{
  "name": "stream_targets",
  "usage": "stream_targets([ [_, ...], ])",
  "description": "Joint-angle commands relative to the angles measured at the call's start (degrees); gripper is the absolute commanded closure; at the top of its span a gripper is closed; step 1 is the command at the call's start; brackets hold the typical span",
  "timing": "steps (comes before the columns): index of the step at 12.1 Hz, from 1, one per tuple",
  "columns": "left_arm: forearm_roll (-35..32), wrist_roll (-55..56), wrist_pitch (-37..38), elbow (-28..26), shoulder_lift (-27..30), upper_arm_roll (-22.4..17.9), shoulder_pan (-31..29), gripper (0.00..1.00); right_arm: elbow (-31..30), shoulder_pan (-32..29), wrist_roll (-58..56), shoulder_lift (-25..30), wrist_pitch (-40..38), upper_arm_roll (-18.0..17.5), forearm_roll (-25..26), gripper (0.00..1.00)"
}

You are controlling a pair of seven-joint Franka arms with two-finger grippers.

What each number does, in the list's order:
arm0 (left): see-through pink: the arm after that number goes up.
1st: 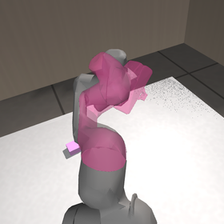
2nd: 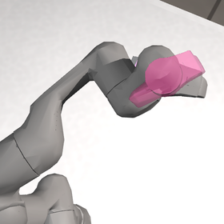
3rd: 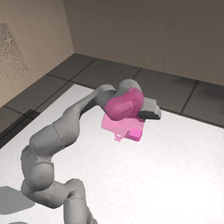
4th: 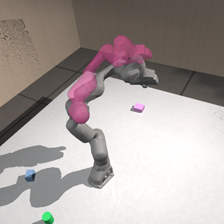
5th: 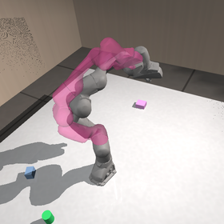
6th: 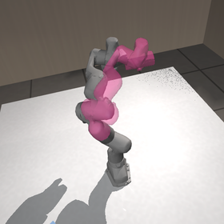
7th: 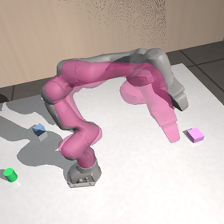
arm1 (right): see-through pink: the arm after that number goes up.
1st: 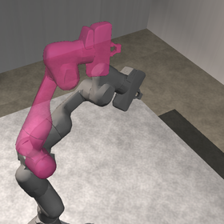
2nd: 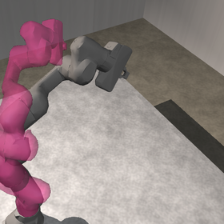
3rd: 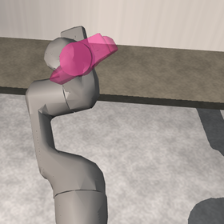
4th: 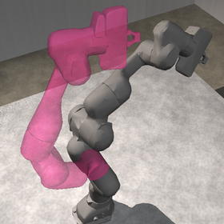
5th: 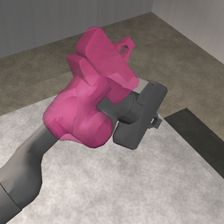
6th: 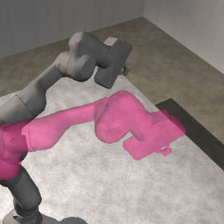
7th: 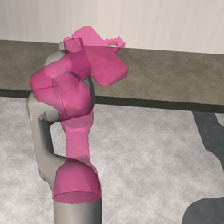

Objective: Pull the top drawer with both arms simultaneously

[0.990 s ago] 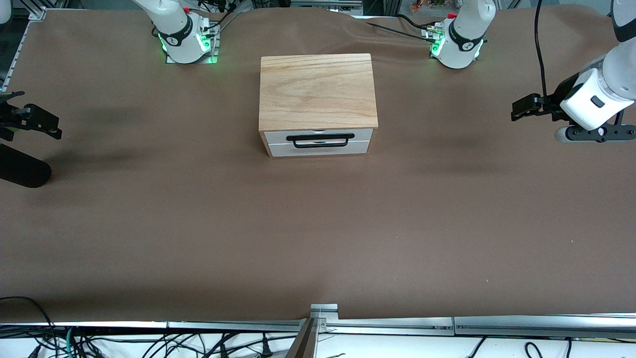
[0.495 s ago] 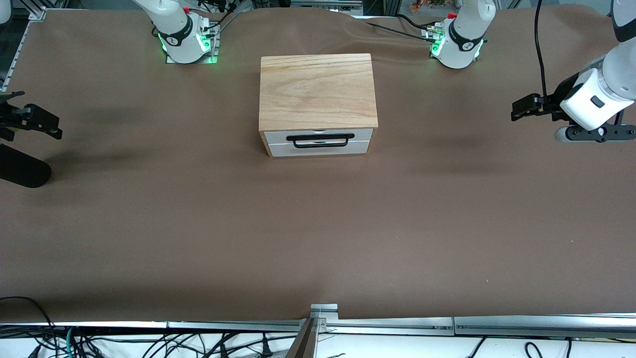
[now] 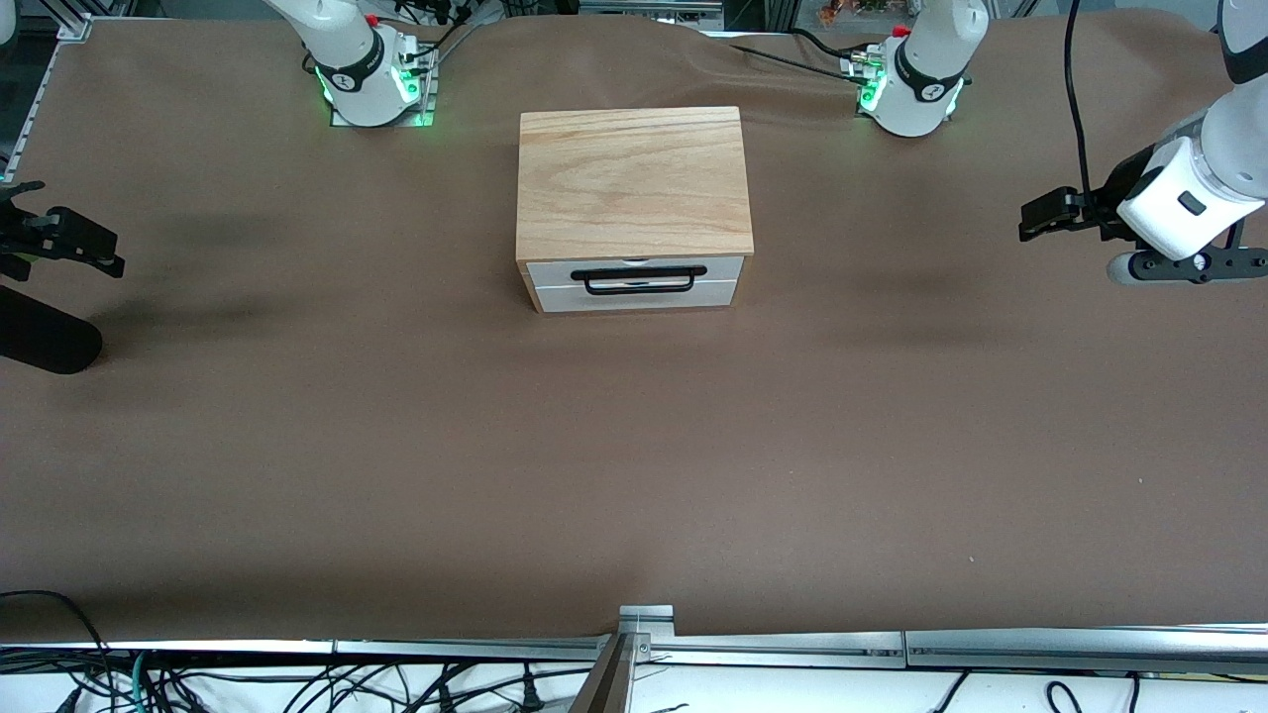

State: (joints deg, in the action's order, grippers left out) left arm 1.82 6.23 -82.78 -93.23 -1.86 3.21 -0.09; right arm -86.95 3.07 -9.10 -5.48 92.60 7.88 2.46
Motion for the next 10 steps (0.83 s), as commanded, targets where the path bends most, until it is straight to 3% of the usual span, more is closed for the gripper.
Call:
stream_targets([
  [1, -0.9, 0.3, 0.6, -0.1, 0.4, 0.4, -0.4, 0.0, 1.9, -0.2, 0.5, -0.8, -1.4, -0.1, -1.1, 0.0],
  [10, -0.9, 0.3, 0.6, -0.2, 0.0, 0.4, -0.4, 0.0, 1.3, 0.4, 0.0, -3.1, -2.1, -0.4, -0.1, 0.0],
])
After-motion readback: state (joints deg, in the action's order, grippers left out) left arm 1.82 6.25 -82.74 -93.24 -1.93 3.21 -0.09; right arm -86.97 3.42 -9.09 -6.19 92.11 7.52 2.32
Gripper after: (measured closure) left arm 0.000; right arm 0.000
